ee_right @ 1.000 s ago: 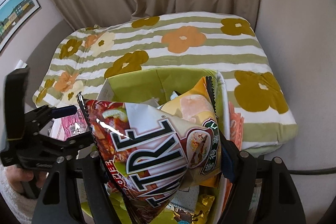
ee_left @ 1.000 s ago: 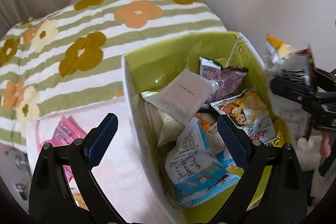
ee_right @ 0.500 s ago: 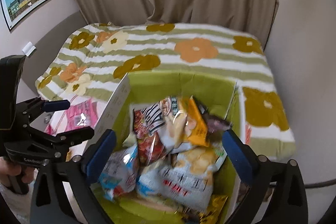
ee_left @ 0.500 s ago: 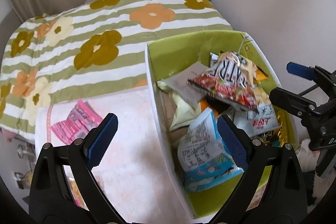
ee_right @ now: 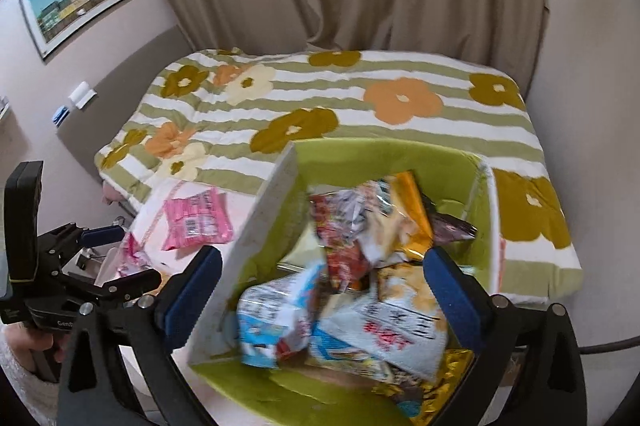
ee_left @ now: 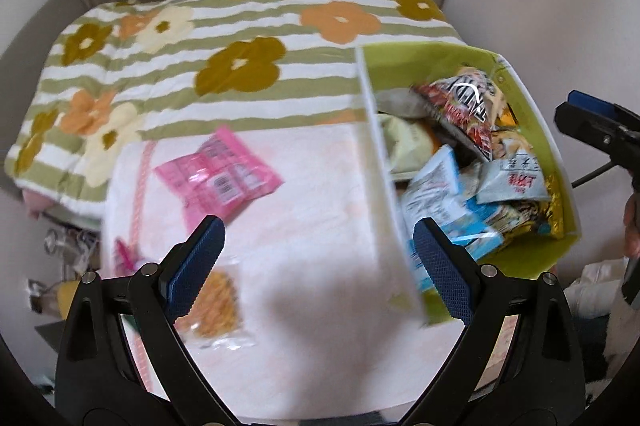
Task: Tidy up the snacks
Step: 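Move both tools back from the box toward the remaining snacks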
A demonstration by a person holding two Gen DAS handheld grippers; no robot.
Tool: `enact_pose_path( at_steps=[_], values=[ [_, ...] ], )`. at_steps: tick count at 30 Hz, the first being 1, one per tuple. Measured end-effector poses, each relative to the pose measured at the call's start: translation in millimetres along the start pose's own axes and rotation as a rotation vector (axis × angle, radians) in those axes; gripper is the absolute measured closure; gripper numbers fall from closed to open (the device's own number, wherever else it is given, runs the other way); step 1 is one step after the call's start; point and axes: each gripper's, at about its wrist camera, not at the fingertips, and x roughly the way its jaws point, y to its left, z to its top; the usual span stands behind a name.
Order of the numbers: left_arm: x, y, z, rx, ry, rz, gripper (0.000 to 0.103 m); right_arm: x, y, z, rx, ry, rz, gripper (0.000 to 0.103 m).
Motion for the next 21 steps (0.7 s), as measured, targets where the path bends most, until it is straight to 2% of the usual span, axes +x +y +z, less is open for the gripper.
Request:
enact_pose_path(
  at_steps=[8, 15, 21],
  values=[
    [-31.5, 87.3, -34.6, -0.042, -0.017, 0.041, 0.008, -4.1, 74.6, 0.6, -0.015, -0.048, 0.034, 0.002],
    [-34.8, 167.5, -59.2, -0.017, 0.026, 0.036, 0.008, 22.9, 140.9, -18.3, 0.053, -0.002, 0.048, 0.002],
    [-15.8, 223.7, -74.7, 0.006, 0.075, -0.007, 0.008, 62.4, 197.9, -47.1, 0.092, 0.057, 0.008, 0.002]
  ],
)
